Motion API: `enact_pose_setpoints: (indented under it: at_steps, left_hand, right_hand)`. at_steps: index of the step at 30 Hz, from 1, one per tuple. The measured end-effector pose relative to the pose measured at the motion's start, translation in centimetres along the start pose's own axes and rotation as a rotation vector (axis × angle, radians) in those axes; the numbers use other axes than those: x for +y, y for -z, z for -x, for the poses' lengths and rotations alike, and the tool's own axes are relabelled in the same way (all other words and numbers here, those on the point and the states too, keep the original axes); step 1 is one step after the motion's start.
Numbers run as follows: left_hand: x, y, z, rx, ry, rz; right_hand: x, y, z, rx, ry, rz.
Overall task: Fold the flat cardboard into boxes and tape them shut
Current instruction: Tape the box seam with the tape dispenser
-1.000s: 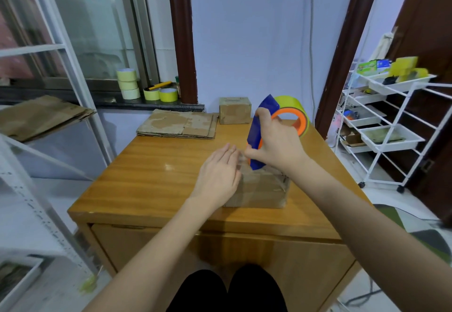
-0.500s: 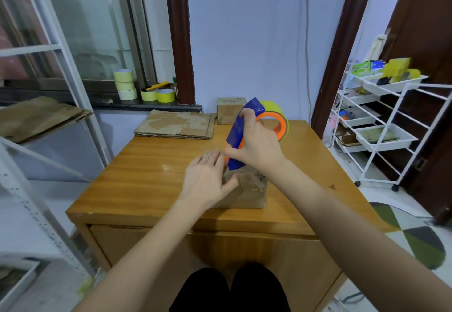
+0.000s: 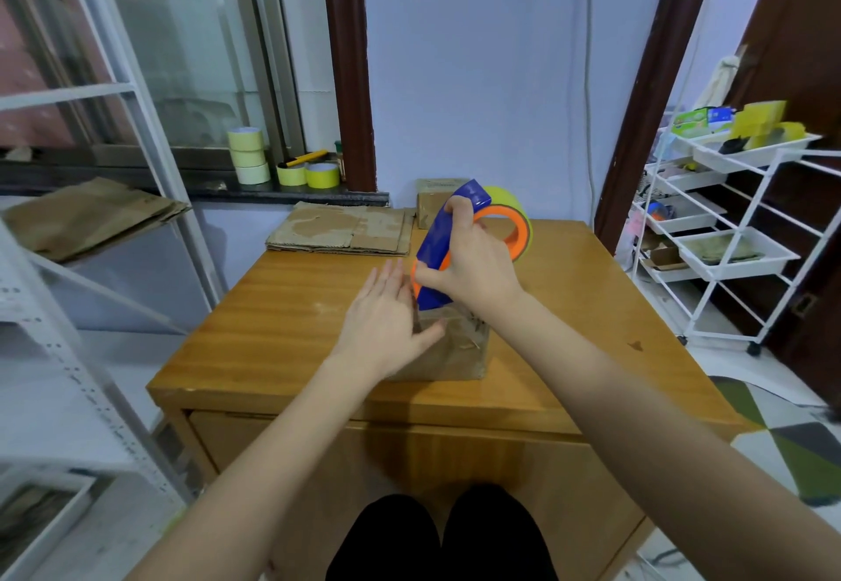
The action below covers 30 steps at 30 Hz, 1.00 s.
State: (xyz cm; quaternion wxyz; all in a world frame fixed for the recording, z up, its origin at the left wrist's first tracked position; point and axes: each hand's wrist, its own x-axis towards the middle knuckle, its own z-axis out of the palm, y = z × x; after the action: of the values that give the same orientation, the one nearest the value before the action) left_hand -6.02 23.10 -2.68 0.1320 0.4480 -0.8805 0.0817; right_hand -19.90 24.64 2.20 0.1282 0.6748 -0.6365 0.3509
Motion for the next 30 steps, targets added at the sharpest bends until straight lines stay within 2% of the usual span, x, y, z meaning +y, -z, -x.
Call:
enact_pose_setpoints:
  at_steps: [5, 11, 19, 23, 30]
  left_hand:
    - [0.3, -0.6, 0.0, 0.001, 0.000, -0.012]
    - [0.7, -0.3, 0.1, -0.006, 0.023, -0.071]
    - [0.6, -0.2, 0.1, -0.013, 0.030, -0.057]
    - [1.2, -0.3, -0.1, -0.021, 0.007, -0.063]
    - [1.4, -0.5, -0.5, -0.031, 0.000, -0.044]
  right_hand:
    - [0.0, -0.3, 0.2, 0.032, -0.028, -0.110]
    - [2.2, -0.3, 1.1, 0.070, -0.217, -0.413]
    - [4.7, 2.1, 1.1, 0.156, -0.338, -0.552]
    - [7.1, 4.1, 1.9, 0.198, -0.339, -0.481]
    - [6.1, 4.0, 1.7, 0.009, -0.129, -0.041]
